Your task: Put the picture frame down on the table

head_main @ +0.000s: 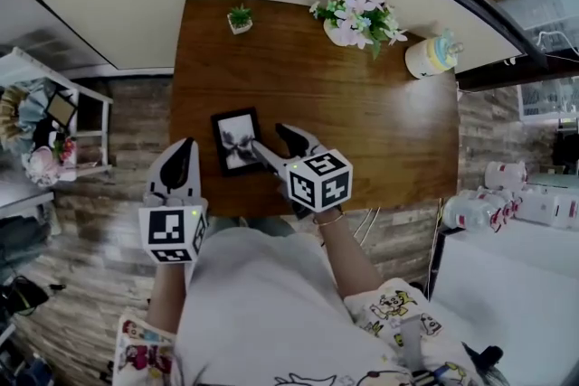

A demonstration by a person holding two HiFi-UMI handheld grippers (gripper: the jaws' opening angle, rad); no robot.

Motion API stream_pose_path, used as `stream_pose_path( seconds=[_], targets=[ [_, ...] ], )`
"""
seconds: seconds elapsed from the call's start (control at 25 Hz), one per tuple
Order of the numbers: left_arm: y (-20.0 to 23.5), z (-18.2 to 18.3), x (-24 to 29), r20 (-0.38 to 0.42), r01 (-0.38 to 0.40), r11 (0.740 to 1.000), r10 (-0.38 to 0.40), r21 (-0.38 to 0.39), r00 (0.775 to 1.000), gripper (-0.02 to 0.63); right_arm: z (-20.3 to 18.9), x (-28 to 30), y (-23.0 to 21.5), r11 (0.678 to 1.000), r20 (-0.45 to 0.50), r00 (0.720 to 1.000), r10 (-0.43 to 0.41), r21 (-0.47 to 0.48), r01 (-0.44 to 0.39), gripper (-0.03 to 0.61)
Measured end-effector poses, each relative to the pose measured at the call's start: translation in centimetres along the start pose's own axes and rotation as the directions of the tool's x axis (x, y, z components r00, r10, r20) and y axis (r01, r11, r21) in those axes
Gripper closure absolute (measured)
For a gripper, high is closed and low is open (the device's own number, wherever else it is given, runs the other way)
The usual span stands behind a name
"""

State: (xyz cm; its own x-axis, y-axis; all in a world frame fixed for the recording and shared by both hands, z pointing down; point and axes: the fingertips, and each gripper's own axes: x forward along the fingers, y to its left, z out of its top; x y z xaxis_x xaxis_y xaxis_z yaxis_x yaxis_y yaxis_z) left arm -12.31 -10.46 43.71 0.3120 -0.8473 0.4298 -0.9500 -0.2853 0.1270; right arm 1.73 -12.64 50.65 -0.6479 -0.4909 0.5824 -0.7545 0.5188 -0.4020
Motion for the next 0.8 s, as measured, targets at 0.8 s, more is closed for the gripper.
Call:
stream_pose_path(
  seconds=[0.8],
  targets=[
    [-3.6,9.3,-2.3,0.182,0.136,0.988,-0.147,0.069,0.972,0.611,12.4,-11.8,4.4,0.968,0.361,0.931,0.064,-0.248,0.029,0.527]
  ],
)
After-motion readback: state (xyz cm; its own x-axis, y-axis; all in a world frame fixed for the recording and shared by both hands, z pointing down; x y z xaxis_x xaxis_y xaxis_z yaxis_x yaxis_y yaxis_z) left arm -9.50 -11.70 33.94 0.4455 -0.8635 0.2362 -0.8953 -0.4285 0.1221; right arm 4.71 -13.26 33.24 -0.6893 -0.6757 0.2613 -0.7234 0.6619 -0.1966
